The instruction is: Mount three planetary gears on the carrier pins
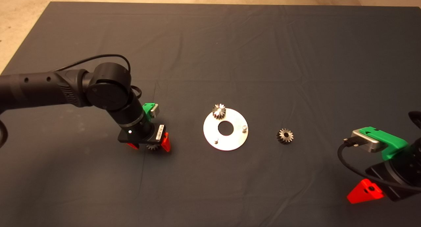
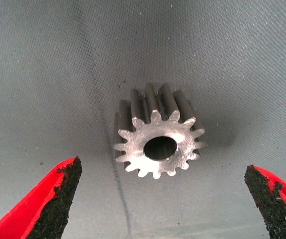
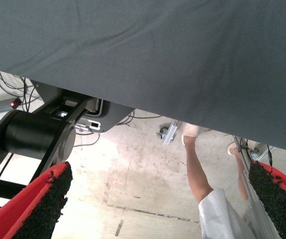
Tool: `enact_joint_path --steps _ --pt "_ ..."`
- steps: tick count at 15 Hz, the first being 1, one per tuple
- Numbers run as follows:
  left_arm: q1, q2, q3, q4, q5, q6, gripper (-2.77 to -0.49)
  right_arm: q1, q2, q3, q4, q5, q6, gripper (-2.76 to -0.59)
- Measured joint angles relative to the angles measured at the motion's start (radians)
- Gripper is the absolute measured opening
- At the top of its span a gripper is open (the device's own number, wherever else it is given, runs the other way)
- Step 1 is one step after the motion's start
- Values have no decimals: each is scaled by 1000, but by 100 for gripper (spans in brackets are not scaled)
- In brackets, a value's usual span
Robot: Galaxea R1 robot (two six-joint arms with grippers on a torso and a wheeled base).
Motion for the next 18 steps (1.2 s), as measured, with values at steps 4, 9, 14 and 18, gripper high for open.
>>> enact_joint_path --steps 4,9,14,18 --pt "0 0 -16 8 -43 28 -91 0 0 0 0 0 0 -71" --pt "0 0 -16 10 -44 28 -102 0 0 0 0 0 0 -71" --pt "20 0 -17 13 -46 41 -118 0 0 0 0 0 0 -71" --pt "23 0 -23 19 -47 49 -118 0 0 0 0 0 0 -71"
